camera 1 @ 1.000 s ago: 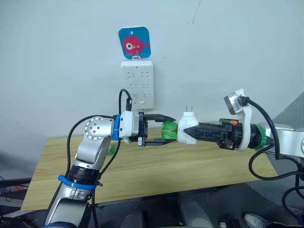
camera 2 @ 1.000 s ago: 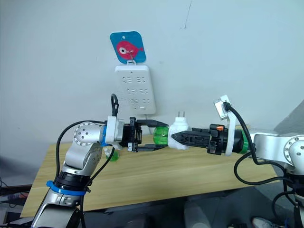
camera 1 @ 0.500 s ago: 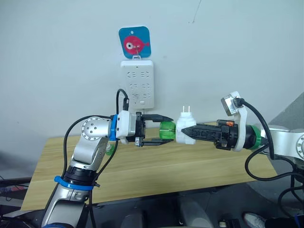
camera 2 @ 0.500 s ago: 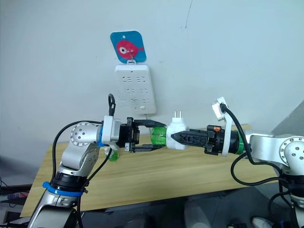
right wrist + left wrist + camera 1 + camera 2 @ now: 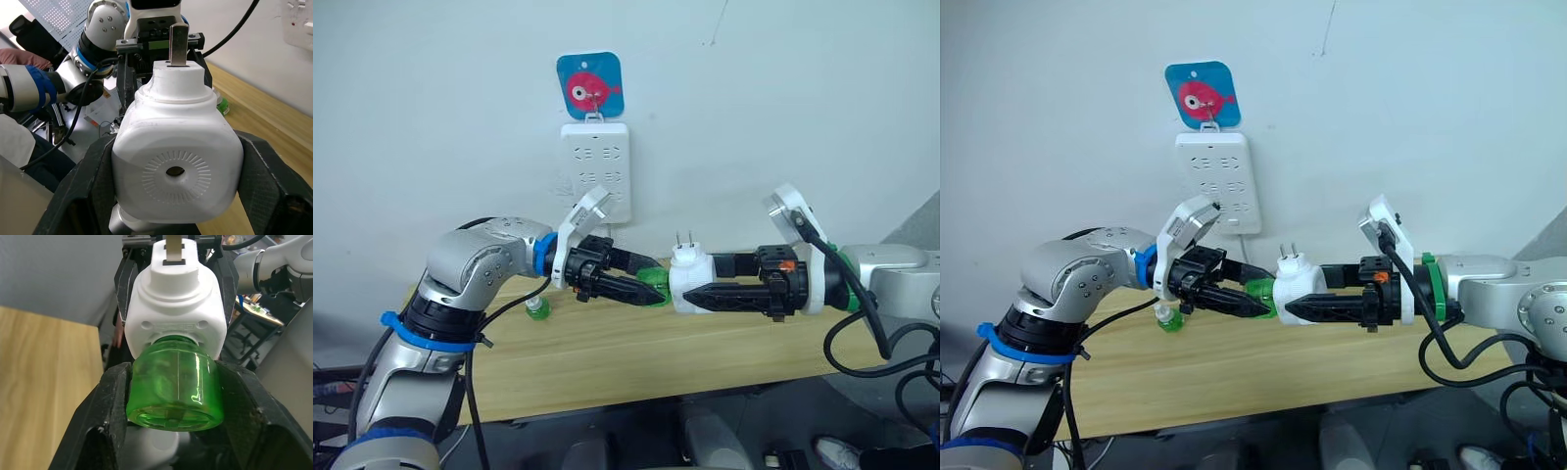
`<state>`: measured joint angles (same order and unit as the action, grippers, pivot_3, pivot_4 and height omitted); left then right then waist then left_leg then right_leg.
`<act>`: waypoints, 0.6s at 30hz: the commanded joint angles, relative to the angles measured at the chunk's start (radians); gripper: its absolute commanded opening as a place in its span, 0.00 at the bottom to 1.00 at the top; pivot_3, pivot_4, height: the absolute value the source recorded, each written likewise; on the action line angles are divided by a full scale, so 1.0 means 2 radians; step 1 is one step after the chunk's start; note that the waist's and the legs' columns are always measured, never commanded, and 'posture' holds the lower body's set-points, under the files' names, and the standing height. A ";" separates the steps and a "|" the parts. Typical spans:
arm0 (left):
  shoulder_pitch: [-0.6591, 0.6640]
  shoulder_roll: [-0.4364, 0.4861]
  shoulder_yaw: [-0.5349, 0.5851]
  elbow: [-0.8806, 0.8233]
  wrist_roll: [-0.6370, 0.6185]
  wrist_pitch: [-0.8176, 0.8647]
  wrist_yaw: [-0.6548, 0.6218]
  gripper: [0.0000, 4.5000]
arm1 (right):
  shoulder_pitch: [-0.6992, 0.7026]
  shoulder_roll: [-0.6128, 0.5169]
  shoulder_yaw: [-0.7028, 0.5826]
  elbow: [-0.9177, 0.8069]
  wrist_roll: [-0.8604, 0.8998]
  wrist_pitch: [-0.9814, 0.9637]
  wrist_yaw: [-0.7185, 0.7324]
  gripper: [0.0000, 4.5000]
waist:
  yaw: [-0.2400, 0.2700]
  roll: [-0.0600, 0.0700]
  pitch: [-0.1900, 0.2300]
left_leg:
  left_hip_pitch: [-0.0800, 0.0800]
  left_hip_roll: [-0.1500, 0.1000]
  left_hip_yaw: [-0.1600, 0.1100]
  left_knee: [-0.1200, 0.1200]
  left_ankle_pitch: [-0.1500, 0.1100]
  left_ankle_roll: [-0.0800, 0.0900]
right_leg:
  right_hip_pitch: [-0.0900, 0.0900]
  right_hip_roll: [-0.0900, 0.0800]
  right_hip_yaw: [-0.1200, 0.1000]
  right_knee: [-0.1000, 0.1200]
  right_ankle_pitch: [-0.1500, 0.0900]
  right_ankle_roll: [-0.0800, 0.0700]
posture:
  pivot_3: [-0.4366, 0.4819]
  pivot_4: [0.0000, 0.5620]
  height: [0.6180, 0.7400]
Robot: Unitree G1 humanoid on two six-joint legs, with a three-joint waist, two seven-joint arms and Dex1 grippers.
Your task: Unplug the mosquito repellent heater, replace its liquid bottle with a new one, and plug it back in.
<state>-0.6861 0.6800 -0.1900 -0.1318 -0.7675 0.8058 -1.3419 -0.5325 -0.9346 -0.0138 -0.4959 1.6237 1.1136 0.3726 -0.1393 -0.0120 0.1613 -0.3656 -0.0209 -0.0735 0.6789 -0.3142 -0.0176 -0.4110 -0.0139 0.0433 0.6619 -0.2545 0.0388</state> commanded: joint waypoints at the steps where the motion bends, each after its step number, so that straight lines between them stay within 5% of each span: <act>1: 0.033 -0.004 0.018 -0.002 0.058 -0.113 -0.006 0.87 | 0.007 -0.002 -0.028 0.002 0.051 -0.014 -0.008 0.66 | 0.000 0.000 0.000 | 0.000 0.000 0.000 0.000 0.000 0.000 | 0.000 0.000 0.000 0.000 0.000 0.000 | 0.24 0.24 0.92; 3: 0.065 -0.017 0.039 -0.005 0.078 -0.199 -0.011 1.00 | 0.022 -0.009 -0.038 0.016 0.072 -0.016 -0.020 0.66 | 0.000 0.000 0.000 | 0.000 0.000 0.000 0.000 0.000 0.000 | 0.000 -0.001 0.000 0.000 0.000 0.000 | 0.24 0.24 0.92; 9: 0.143 -0.071 0.077 -0.006 0.135 -0.392 0.017 1.00 | 0.061 -0.026 -0.061 0.047 0.125 -0.024 -0.046 0.66 | 0.005 0.000 0.000 | -0.001 -0.001 0.001 0.000 0.000 0.000 | 0.000 -0.002 0.000 -0.001 0.000 0.000 | 0.24 0.24 0.92; 18: 0.146 -0.145 0.050 -0.004 0.178 -0.510 0.058 1.00 | 0.076 -0.027 -0.059 0.049 0.163 -0.037 -0.074 0.66 | 0.013 0.000 0.000 | 0.000 -0.002 0.001 0.000 0.000 0.000 | 0.001 -0.002 0.000 0.000 0.000 0.000 | 0.26 0.24 0.92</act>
<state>-0.3788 0.4016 -0.0829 -0.1269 -0.4218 -0.1758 -1.2434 -0.3720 -0.9795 -0.0995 -0.3854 1.9099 1.0620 0.2251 -0.1140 -0.0125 0.1614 -0.3662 -0.0239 -0.0715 0.6798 -0.3145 -0.0171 -0.4099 -0.0180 0.0436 0.6614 -0.2538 0.0394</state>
